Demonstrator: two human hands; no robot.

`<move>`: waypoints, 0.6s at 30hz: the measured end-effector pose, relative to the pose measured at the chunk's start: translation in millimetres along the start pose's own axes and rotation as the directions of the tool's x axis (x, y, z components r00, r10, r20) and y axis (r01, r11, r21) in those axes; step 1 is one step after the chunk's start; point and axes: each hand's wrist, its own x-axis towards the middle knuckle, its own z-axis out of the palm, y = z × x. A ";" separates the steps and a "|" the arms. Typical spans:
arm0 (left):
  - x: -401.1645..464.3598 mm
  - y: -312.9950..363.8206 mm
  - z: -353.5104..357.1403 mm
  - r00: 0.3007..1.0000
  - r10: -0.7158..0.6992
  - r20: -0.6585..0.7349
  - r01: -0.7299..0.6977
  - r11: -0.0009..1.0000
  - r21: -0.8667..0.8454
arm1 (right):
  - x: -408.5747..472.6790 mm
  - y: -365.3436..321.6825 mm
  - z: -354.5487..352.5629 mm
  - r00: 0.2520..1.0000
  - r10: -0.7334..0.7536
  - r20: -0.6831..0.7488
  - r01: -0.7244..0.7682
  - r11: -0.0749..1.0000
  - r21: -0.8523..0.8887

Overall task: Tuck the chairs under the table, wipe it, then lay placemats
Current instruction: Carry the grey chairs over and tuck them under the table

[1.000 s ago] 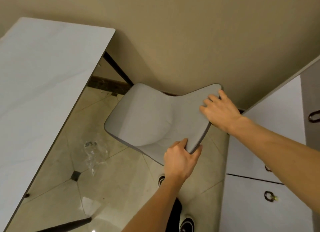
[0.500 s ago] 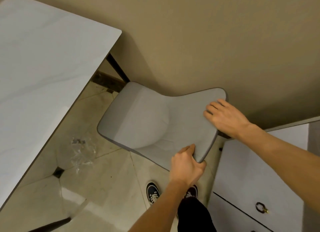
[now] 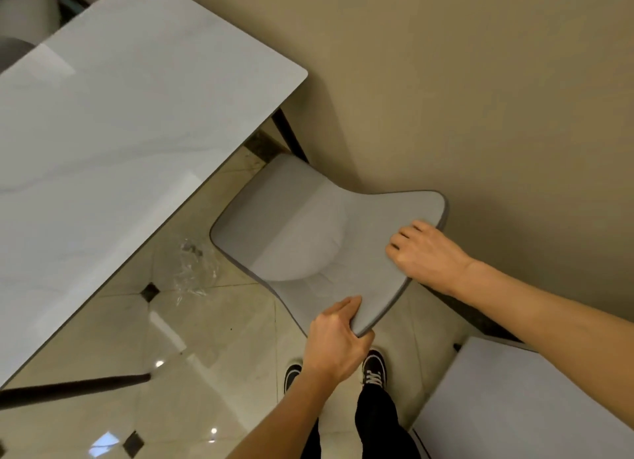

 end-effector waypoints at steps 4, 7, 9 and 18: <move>20.6 -3.4 -13.0 0.999 0.016 0.029 -0.018 0.998 0.066 | 20.2 9.4 -9.1 1.000 -0.007 0.001 0.007 1.000 0.017; 34.9 -8.3 -26.7 0.999 0.012 0.046 -0.017 0.994 0.111 | 35.9 13.3 -18.7 0.999 0.041 0.016 -0.041 0.999 0.004; 46.3 -9.8 -38.3 0.998 -0.005 0.068 -0.004 0.991 0.133 | 49.3 17.3 -24.1 0.997 0.068 0.024 -0.068 0.998 -0.008; 89.7 -27.8 -80.2 0.982 -0.153 0.109 0.133 0.976 0.171 | 103.6 29.7 -54.1 0.991 0.118 0.060 -0.117 0.993 -0.017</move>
